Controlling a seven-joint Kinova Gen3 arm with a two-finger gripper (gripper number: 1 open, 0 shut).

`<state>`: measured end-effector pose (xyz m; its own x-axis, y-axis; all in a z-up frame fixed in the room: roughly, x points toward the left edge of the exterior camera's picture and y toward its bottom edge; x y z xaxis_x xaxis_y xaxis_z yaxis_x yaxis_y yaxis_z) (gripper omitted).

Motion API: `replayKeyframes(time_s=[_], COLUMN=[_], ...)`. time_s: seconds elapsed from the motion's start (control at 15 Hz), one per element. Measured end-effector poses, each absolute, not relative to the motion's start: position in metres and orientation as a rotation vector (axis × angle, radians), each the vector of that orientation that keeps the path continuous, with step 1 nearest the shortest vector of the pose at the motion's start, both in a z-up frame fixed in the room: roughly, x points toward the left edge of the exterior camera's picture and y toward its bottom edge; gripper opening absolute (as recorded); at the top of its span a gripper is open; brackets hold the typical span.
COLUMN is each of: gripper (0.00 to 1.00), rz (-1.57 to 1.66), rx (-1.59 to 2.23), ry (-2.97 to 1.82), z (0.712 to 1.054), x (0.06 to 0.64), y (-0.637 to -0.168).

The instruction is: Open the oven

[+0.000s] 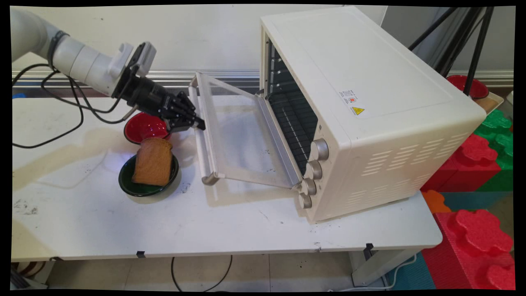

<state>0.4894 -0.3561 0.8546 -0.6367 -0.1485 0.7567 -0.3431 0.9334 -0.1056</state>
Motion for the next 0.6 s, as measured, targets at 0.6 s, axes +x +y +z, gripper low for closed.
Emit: replayKeyframes(time_s=[0.6], gripper=[0.0], rz=[0.292], rx=[0.382], ry=[-2.312], z=[0.817], x=[0.513], y=[-0.345])
